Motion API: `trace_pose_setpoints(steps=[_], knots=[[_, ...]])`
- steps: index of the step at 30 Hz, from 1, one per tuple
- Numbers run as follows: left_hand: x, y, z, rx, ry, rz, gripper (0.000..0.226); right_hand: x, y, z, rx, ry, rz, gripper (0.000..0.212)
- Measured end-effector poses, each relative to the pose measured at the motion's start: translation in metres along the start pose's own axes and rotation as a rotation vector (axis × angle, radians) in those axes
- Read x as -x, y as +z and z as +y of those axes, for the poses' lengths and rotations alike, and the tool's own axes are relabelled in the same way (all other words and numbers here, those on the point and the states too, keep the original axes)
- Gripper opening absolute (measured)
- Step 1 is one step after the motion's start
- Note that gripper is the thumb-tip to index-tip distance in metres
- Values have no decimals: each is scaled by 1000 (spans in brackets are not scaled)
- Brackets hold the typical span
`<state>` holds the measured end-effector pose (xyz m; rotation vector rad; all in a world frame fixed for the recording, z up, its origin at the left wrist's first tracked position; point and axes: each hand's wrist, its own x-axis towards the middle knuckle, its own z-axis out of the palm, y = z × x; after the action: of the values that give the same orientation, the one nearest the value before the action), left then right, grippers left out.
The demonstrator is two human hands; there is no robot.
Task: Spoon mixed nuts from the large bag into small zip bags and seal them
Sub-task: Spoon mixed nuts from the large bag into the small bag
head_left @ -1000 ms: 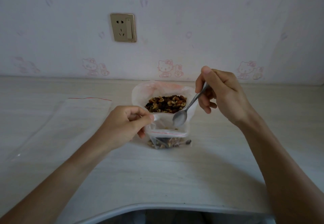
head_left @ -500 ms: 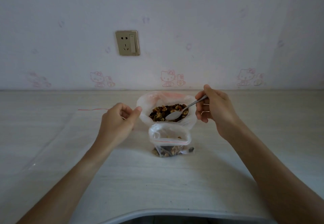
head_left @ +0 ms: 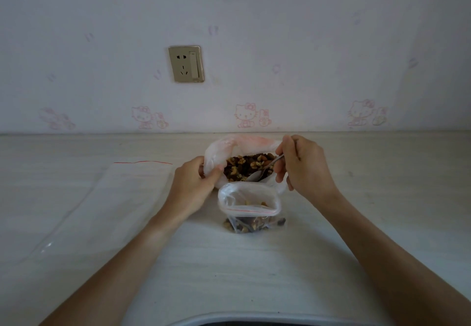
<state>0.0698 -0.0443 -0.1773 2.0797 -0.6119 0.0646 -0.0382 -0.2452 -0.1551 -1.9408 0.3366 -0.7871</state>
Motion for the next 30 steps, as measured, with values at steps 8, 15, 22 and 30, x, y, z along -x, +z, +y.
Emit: trace_pose_setpoints(steps=[8,15,22,30], knots=[[-1,8,3,319,-101,-31,12,-3,2,7,-254,279,-113,37],[-1,9,4,403,-108,-51,14,-4,1,7,-370,393,-142,37],[-1,9,5,437,-121,-58,14,-1,5,8,-409,437,-159,38],[-3,2,4,437,-132,-32,16,-6,-5,8,-475,418,-99,38]])
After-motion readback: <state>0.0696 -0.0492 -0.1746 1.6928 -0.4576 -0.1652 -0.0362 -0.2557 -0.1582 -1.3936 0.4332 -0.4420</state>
